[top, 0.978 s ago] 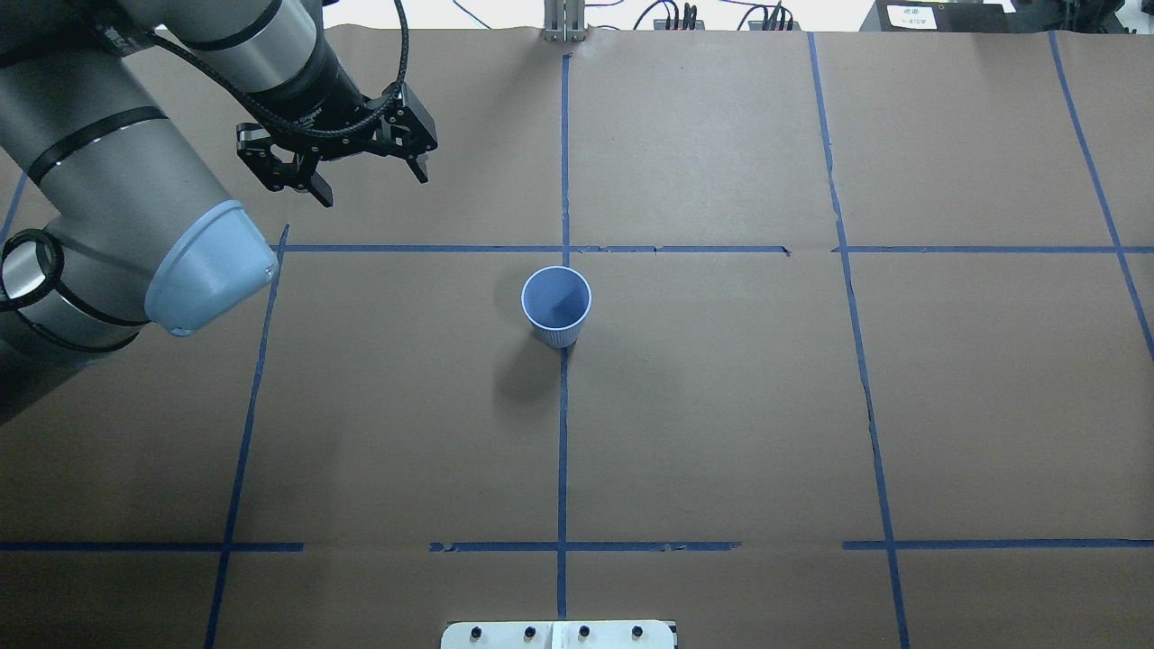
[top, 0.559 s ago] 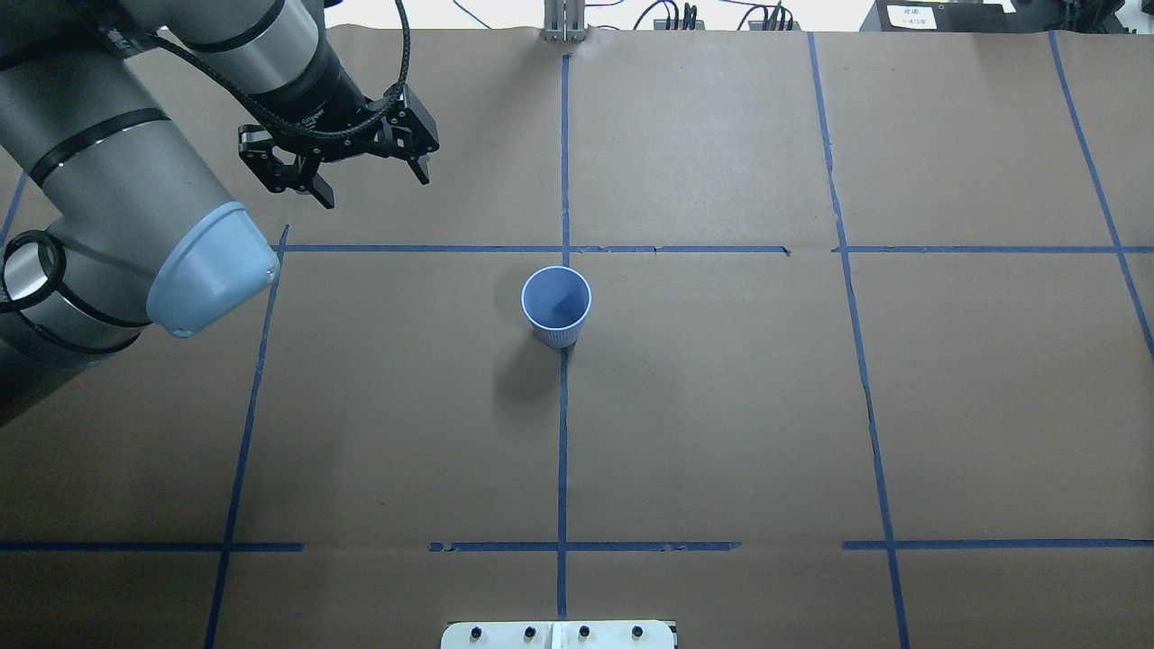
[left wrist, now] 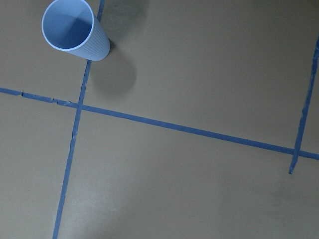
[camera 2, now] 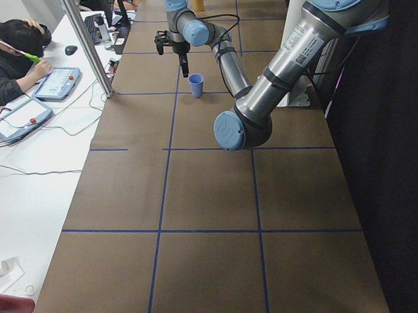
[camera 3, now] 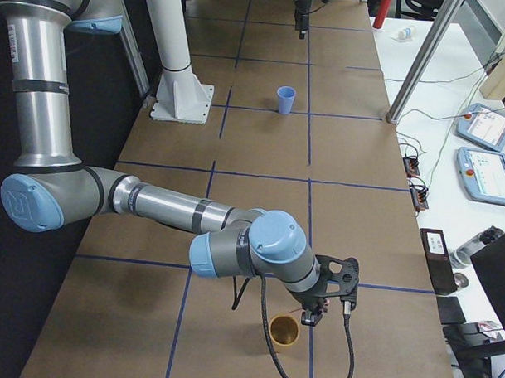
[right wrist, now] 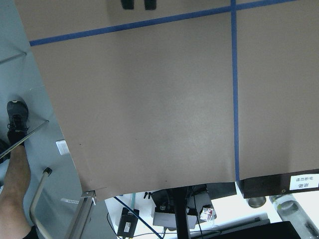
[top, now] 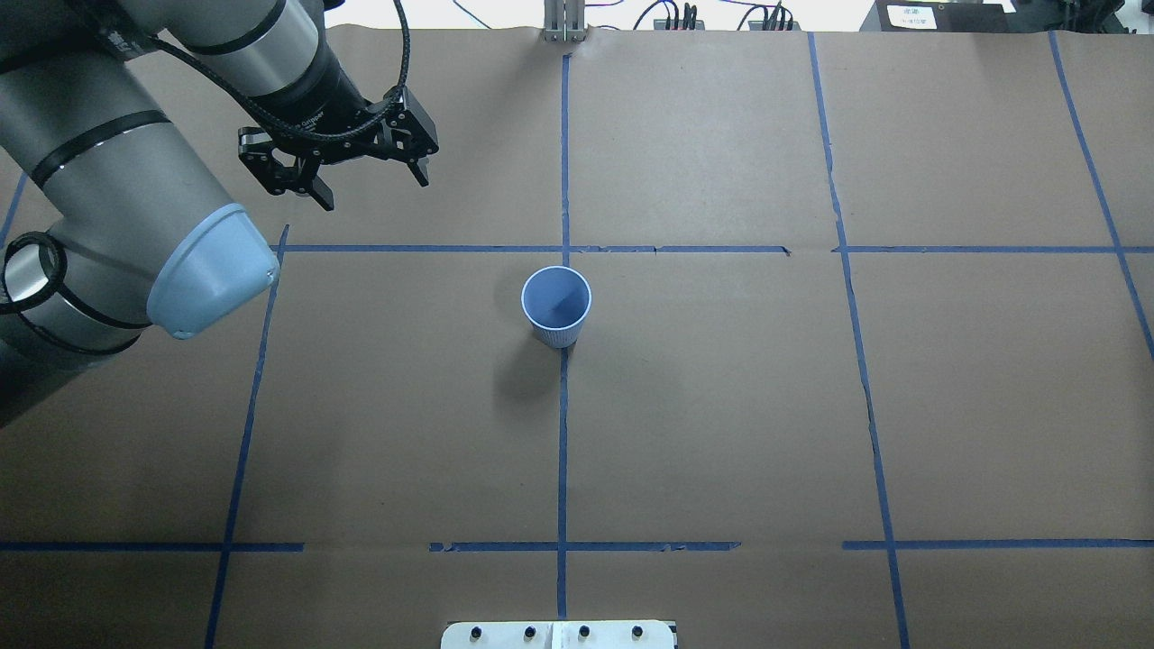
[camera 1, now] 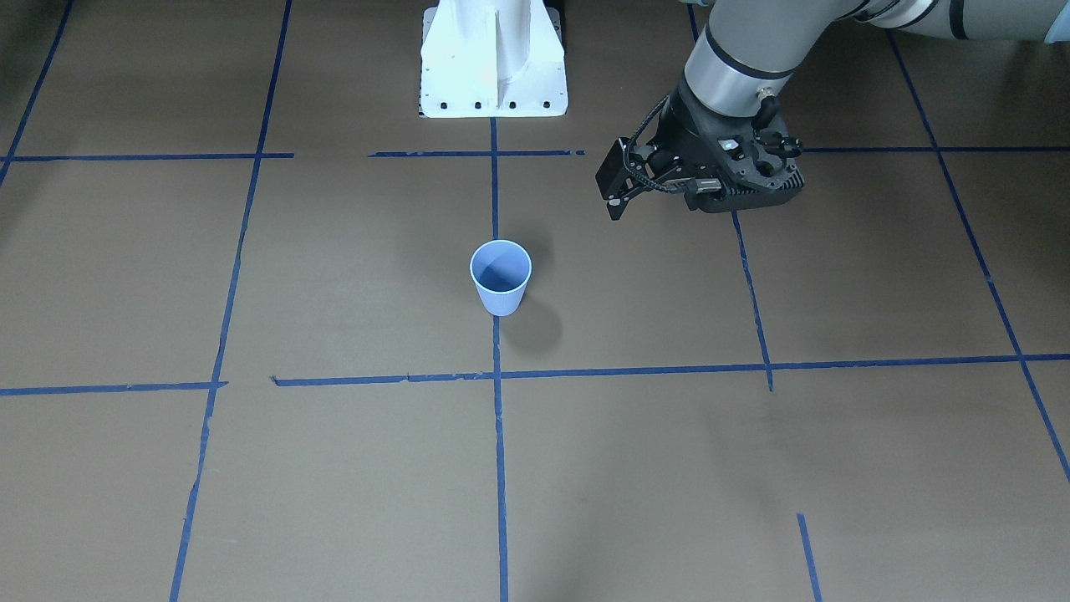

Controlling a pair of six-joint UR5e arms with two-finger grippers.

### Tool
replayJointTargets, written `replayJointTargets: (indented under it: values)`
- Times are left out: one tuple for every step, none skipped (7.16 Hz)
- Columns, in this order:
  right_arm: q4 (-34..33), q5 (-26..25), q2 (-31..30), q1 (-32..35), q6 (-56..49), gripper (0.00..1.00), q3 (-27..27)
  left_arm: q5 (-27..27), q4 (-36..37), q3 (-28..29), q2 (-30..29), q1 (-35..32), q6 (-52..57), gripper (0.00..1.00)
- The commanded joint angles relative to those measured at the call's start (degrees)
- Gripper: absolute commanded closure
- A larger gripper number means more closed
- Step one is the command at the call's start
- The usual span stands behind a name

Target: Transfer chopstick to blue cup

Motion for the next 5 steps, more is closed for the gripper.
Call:
replayJointTargets:
  values:
    - [-8.3, -3.6, 0.8, -0.1, -6.0, 1.0, 6.5, 0.0, -0.2, -0.1, 0.8, 0.0, 0.3, 0.0]
    - [-15.0, -6.0, 2.7, -1.5, -7.2, 1.0, 11.3, 0.4, -0.3, -0.3, 1.5, 0.0, 0.7, 0.0]
    - [-24.7, -5.9, 7.6, -2.6, -7.2, 1.0, 15.7, 1.1, -0.2, -3.8, 5.2, -0.1, 5.6, 0.0]
    - [-38.2, -5.6, 14.3, -7.1, -7.1, 1.0, 18.4, 1.5, 0.1, -6.3, 8.7, -1.6, 12.0, 0.0]
    - [-46.7, -4.6, 19.9, -11.1, -5.9, 1.0, 19.3, 2.0, 0.1, -6.5, 10.8, -4.4, 18.2, 0.0]
